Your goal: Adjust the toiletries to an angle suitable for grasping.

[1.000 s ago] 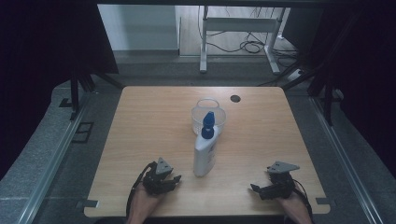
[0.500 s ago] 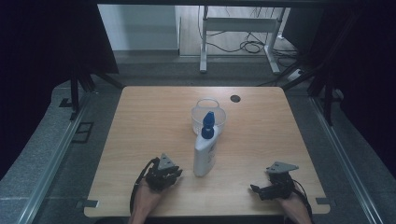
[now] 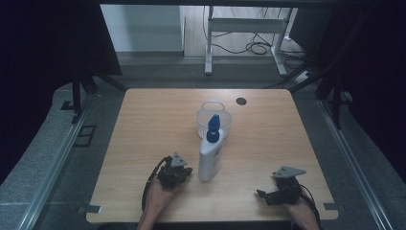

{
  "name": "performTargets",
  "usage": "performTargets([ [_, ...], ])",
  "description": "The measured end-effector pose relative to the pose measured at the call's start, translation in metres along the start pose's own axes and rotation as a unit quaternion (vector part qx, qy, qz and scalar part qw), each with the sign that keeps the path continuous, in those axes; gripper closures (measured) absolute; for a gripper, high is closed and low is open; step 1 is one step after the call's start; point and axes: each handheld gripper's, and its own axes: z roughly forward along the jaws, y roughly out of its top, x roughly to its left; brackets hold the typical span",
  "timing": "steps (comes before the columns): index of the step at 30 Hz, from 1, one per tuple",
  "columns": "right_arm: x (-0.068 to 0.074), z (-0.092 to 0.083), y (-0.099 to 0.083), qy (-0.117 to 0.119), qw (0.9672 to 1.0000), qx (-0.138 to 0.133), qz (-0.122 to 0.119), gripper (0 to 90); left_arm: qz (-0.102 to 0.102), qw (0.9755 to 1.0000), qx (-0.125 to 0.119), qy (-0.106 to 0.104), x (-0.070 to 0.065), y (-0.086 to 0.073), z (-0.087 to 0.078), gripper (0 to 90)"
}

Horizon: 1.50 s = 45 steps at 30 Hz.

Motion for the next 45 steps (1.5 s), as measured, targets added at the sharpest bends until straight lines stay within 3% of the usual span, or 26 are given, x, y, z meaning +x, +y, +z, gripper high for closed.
performTargets([
  [12, 0.000, 0.000, 0.000, 0.001, 1.0000, -0.001, 0.000, 3.6, -0.001, 0.9999, -0.002, -0.013, -0.005, 0.008, 0.015, 89.2],
  [23, 0.000, 0.000, 0.000, 0.000, 1.0000, 0.000, -0.003, 3.9, 0.000, 0.9998, -0.001, -0.018, -0.009, 0.009, 0.017, 89.2],
  [45, 0.001, 0.000, 0.000, 0.002, 1.0000, 0.001, -0.004, 4.8, 0.014, 0.9988, -0.002, -0.047, -0.029, 0.013, 0.021, 89.2],
])
